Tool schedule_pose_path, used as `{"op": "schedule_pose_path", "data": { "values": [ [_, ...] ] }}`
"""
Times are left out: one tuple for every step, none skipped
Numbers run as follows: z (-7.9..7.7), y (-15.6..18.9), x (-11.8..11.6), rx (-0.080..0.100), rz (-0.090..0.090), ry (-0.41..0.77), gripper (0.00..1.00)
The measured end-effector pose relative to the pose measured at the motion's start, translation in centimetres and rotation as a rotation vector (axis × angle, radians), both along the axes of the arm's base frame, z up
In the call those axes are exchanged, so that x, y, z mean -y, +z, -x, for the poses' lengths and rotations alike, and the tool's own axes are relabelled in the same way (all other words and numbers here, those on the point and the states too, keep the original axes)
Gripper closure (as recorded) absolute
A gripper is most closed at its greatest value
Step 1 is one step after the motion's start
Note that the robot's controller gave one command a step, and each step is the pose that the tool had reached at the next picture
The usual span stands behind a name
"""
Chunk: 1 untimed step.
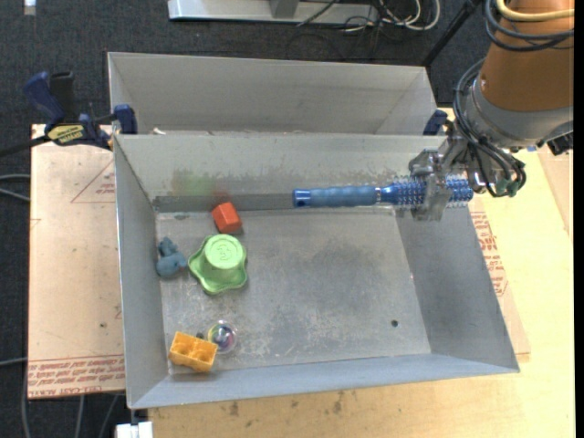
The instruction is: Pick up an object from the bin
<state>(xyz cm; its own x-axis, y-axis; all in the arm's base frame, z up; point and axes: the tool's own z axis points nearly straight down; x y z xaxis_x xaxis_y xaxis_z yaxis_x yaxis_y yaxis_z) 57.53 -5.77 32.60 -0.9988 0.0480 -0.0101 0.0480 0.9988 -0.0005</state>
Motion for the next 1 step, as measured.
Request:
{"op": "schedule_pose_path", "data": {
  "values": [
    [-3.71, -2.51, -3.06, -0.008, -0.001, 0.201, 1.00]
  ]
}}
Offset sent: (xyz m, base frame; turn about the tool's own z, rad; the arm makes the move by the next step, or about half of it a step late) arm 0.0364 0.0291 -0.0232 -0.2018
